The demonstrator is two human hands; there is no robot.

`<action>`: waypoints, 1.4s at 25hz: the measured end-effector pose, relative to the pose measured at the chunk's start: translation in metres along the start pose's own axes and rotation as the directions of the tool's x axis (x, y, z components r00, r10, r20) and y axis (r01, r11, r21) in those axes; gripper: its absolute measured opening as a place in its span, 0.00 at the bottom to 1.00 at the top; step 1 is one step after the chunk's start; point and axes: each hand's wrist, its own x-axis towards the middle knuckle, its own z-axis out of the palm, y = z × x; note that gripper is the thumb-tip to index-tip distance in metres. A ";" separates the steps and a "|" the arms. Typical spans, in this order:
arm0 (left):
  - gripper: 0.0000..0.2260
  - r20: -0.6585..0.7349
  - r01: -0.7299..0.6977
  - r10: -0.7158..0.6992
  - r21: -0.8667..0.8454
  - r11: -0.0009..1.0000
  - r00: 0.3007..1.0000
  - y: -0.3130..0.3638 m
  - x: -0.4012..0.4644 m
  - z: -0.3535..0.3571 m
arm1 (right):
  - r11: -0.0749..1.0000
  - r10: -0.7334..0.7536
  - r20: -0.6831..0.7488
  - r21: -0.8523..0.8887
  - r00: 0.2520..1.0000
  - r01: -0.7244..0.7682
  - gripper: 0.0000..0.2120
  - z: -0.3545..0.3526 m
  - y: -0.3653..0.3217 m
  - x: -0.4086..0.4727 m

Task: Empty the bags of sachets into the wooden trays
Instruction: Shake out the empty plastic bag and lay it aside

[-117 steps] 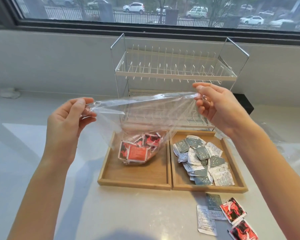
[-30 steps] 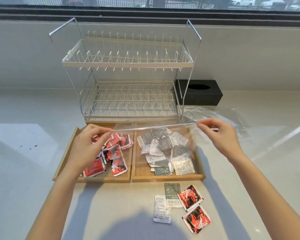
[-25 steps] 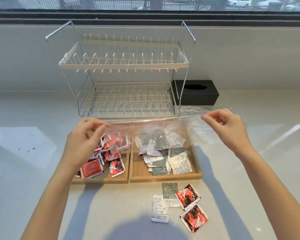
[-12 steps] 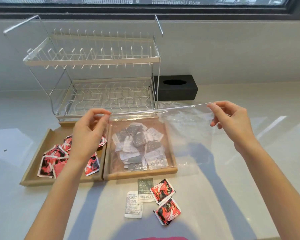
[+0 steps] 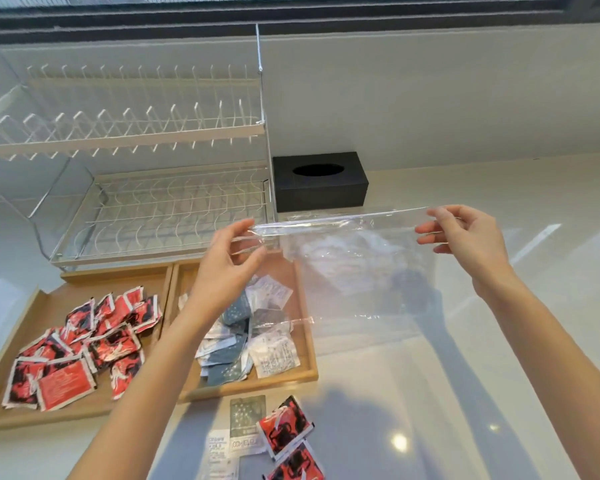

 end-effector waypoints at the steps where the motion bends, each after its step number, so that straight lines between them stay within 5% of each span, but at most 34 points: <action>1: 0.22 0.025 0.011 -0.011 0.026 1.000 1.000 0.000 0.011 0.011 | 1.000 0.006 0.000 0.003 1.000 -0.006 0.08 -0.001 0.003 0.011; 13: 0.37 0.011 -0.007 0.004 0.304 0.952 1.000 -0.036 0.086 0.117 | 0.990 0.133 0.077 0.027 0.988 -0.136 0.14 0.026 0.063 0.104; 20: 0.32 0.048 -0.044 0.017 0.669 0.742 0.999 -0.070 0.127 0.150 | 0.973 0.088 0.235 -0.227 0.968 -0.033 0.31 0.053 0.106 0.122; 25: 0.24 0.168 -0.097 -0.062 0.792 0.602 0.984 -0.081 0.133 0.163 | 0.725 -0.061 0.425 -0.603 0.903 0.333 0.31 0.064 0.131 0.124; 30: 0.24 0.218 -0.050 -0.180 0.757 0.651 0.959 -0.085 0.140 0.161 | 0.607 -0.026 0.443 -0.705 0.896 0.366 0.27 0.071 0.133 0.126; 35: 0.25 0.213 -0.073 -0.147 0.770 0.634 0.966 -0.078 0.135 0.152 | 0.580 -0.020 0.441 -0.726 0.897 0.369 0.29 0.074 0.119 0.116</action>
